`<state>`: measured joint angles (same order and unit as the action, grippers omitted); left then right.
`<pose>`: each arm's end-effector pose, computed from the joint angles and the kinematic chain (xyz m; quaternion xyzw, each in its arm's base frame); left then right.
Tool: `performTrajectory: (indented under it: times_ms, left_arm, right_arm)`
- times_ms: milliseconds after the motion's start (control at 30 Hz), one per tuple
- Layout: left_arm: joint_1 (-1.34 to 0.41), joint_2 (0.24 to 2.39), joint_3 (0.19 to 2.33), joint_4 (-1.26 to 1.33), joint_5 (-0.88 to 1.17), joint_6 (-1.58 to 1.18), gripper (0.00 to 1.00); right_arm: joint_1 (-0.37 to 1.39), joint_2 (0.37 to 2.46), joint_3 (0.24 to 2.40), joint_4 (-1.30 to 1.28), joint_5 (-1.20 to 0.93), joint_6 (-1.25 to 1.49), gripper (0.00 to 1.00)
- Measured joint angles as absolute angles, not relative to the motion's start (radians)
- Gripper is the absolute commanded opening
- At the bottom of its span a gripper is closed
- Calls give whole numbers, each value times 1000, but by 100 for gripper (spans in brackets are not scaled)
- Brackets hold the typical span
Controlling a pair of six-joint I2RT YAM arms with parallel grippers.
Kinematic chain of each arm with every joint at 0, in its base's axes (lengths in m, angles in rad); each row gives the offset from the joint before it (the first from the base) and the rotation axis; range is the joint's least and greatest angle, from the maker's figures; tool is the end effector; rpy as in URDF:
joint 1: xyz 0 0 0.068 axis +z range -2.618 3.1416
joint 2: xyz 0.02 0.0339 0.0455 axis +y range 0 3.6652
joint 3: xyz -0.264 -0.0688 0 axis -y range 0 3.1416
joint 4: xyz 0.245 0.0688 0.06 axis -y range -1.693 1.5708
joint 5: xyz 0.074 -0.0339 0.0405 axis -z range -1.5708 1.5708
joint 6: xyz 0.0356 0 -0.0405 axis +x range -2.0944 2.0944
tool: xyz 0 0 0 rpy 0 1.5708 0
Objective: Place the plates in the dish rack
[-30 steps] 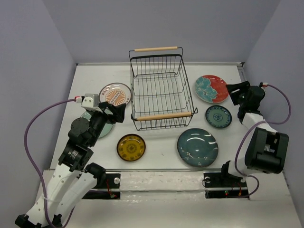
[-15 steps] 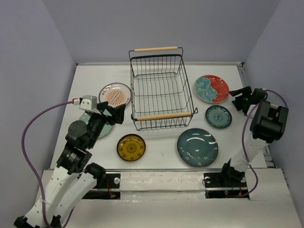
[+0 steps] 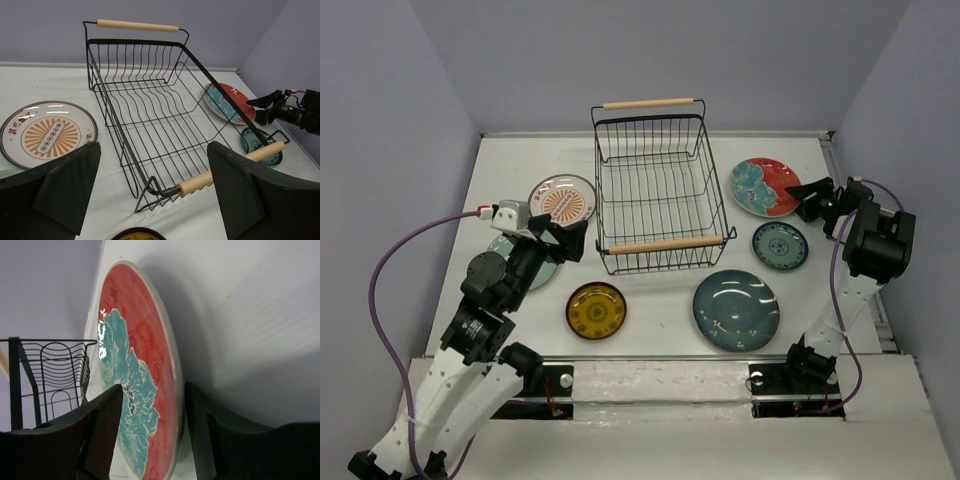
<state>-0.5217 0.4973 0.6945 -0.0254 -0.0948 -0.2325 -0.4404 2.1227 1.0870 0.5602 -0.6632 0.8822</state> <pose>0.1094 -0.0590 0.3650 0.0568 0.6416 -0.2531 0.7218 0.3944 -0.1616 0.1114 0.3620 0.7412 0.3791 0.4195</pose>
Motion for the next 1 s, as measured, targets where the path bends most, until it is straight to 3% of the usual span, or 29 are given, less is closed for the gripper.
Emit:
performTrajectory:
  times_ms: [67, 133, 167, 200, 500, 667, 800, 1000]
  left_arm:
    - [-522, 501, 694, -25, -95, -232, 99]
    - [-522, 502, 694, -25, -96, -230, 99]
    - [-522, 502, 694, -25, -97, -229, 99]
    - [-522, 502, 694, -25, -98, -229, 99]
    - [-522, 501, 694, -25, -99, -226, 99]
    - [-522, 501, 694, -25, -100, -226, 99]
    - [-522, 501, 694, -25, -109, -226, 99]
    - [-522, 487, 694, -26, -121, -226, 99]
  right_arm:
    - [-424, 2136, 1102, 562, -675, 883, 46]
    - [-408, 2149, 1112, 560, -676, 888, 23]
    - [-404, 2153, 1113, 560, -676, 885, 23]
    - [-401, 2158, 1114, 551, -673, 884, 9]
    - [-383, 2075, 1121, 442, -548, 889, 7]
    - [-332, 1836, 1131, 218, -252, 753, 7]
    - [-187, 1645, 1277, 15, 61, 569, 7]
    - [90, 1578, 1547, -38, 333, 348, 7]
